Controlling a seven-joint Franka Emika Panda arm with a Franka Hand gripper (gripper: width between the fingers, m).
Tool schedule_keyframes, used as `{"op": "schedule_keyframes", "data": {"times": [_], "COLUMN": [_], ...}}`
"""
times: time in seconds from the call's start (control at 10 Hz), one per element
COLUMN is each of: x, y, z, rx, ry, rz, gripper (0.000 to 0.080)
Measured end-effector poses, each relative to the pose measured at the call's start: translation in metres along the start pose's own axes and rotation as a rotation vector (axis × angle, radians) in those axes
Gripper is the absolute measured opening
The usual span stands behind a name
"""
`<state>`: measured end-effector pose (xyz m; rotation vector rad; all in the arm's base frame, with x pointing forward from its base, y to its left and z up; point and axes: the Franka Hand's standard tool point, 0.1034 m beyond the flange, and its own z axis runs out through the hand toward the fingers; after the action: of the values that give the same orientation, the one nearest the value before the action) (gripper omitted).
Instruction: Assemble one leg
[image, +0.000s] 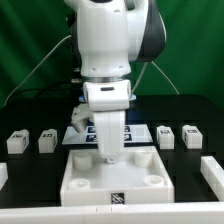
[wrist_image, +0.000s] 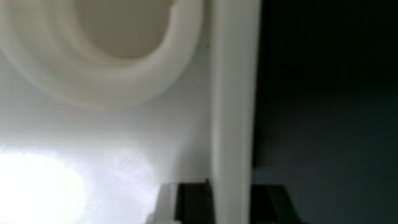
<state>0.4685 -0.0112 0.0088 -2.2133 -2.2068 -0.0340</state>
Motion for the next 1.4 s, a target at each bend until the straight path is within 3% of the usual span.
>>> {"op": "schedule_keyframes", "data": {"times": [0.3,0.5,0.7,1.4], "x": [0.037,0.056,0.076,0.075], "y": [0.027,0.028,0.028,0.028], "z": [0.005,0.005,0.005,0.006], "rx": [0.011,0.067,0.072,0.063], "ry": [0.011,-0.004,-0.007,-0.017], "rz": [0.045,0.042,0.038,0.034], "gripper": [0.0051,0.0051,0.0052,0.0057]}}
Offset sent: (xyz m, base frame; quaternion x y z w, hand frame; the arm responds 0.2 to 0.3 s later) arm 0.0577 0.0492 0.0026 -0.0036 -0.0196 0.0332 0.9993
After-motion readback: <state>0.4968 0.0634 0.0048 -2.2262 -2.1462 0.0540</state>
